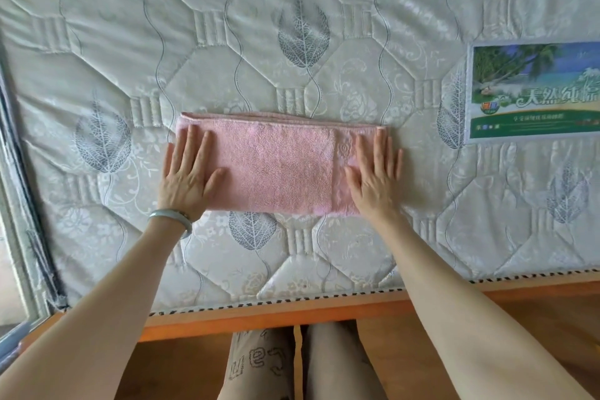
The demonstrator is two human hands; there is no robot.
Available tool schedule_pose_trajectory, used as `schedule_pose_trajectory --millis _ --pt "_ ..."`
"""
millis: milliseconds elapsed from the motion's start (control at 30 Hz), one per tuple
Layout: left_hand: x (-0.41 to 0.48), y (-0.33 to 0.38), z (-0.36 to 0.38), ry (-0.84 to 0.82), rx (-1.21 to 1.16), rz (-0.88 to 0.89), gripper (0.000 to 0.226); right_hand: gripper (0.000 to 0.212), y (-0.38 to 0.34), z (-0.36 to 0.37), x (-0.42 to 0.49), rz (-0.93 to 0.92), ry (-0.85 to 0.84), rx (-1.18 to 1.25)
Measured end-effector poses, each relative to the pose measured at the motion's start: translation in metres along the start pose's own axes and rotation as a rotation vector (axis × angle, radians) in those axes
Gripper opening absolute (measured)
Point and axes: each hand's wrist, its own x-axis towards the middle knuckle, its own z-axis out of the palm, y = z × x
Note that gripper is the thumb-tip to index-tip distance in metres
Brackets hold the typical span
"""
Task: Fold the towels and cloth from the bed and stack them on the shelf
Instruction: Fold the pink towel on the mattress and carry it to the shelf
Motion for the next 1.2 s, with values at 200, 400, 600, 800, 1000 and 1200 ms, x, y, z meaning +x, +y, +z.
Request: schedule_pose_trajectory --millis 200,400,600,800,1000,1200 --pt "-0.001 0.014 -0.012 0.205 -0.572 -0.413 0.073 0.063 -0.056 -0.024 -0.011 0.044 0.179 0.066" --pt "-0.006 0.02 -0.026 0.246 -0.528 -0.602 0.036 0.06 -0.155 -0.001 -0.018 -0.219 0.057 0.078" --pt "0.001 0.012 -0.036 -0.028 -0.411 -0.652 0.033 0.066 -0.156 0.015 -0.009 -0.236 -0.083 -0.113" --pt "-0.016 0.03 -0.079 0.034 -0.648 -0.551 0.032 0.066 -0.166 -0.027 -0.015 -0.195 -0.155 0.443" --pt "-0.036 0.113 -0.14 0.057 -0.607 -0.359 0.034 0.029 -0.17 -0.116 -0.03 0.322 -0.409 1.608" --pt "-0.043 0.19 -0.137 -0.187 -0.965 -0.132 0.027 0.039 -0.107 -0.126 -0.032 0.487 -0.297 1.577"
